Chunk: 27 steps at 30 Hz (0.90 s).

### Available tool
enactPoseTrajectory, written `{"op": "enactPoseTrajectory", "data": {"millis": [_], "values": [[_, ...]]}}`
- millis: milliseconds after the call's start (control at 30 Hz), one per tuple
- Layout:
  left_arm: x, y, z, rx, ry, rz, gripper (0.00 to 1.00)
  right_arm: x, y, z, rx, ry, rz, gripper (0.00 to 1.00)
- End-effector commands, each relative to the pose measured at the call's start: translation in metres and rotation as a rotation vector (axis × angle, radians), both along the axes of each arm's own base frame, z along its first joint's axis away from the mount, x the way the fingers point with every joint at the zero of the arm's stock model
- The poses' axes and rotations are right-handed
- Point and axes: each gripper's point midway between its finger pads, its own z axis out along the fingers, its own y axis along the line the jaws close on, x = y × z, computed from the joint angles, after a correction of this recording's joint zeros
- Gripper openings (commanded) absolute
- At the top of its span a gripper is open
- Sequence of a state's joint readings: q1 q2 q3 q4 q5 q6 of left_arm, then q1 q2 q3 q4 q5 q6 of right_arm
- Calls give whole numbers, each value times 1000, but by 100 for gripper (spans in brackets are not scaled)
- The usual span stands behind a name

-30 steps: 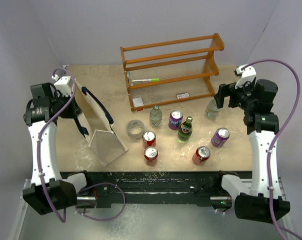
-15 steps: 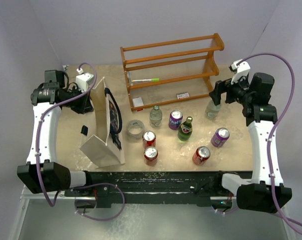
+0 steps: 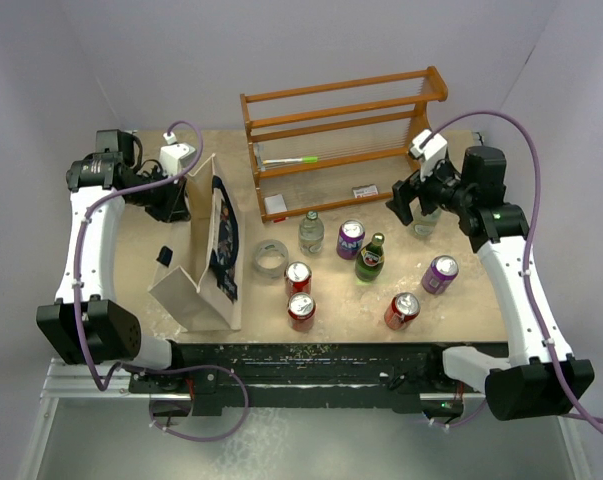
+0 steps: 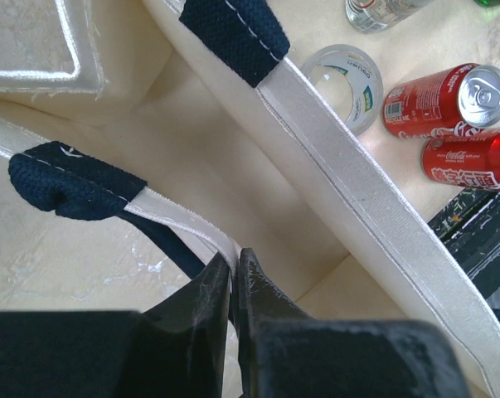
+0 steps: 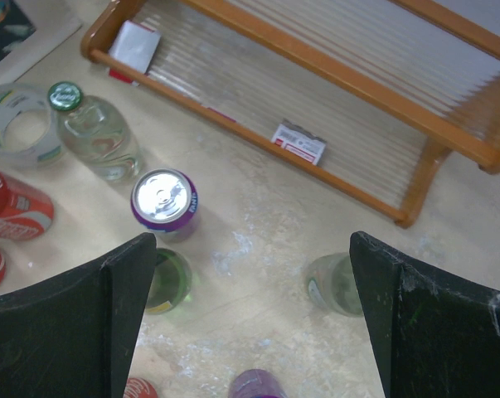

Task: Place the beverage into the canvas bag
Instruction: Adjust the canvas bag at the center of the board.

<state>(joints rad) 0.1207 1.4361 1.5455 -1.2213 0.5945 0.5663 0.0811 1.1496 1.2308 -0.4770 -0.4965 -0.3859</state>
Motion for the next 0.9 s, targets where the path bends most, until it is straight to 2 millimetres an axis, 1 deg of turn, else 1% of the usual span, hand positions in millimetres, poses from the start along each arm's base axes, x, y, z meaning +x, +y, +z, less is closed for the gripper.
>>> {"op": "enactPoseTrajectory", "data": {"millis": [0,100,200,267,300,333,400,433,500,567,633,700,767,867], "values": [[7,-1,20,8,-82,-6,31,-9,24,-2,0,-20,150,100],[12,-2,43,-2,-159,27,48,-12,32,-2,15,-22,185,100],[16,-3,72,-19,-260,64,67,-11,33,-1,31,-32,173,98],[18,-5,92,-35,-328,83,81,-11,33,-3,52,-26,154,98],[18,-7,103,-45,-358,85,87,-10,33,-4,63,-20,145,97],[18,-10,113,-58,-387,80,91,-10,34,-4,75,-16,135,97],[17,-17,133,-90,-435,66,96,-10,32,-4,91,-12,111,97],[17,-23,142,-114,-456,48,97,-9,31,-3,98,-14,92,97],[17,-36,155,-144,-483,11,98,-6,26,0,96,-23,50,98],[22,-54,157,-149,-477,-31,98,-3,19,0,83,-31,13,98],[27,-75,152,-131,-466,-79,99,0,12,-1,69,-37,-23,98],[29,-103,142,-118,-446,-148,99,1,4,0,68,-42,-54,98],[34,-126,129,-101,-423,-198,99,1,-4,4,82,-51,-76,98],[40,-163,105,-62,-390,-282,100,1,-21,12,118,-69,-118,98]]}}
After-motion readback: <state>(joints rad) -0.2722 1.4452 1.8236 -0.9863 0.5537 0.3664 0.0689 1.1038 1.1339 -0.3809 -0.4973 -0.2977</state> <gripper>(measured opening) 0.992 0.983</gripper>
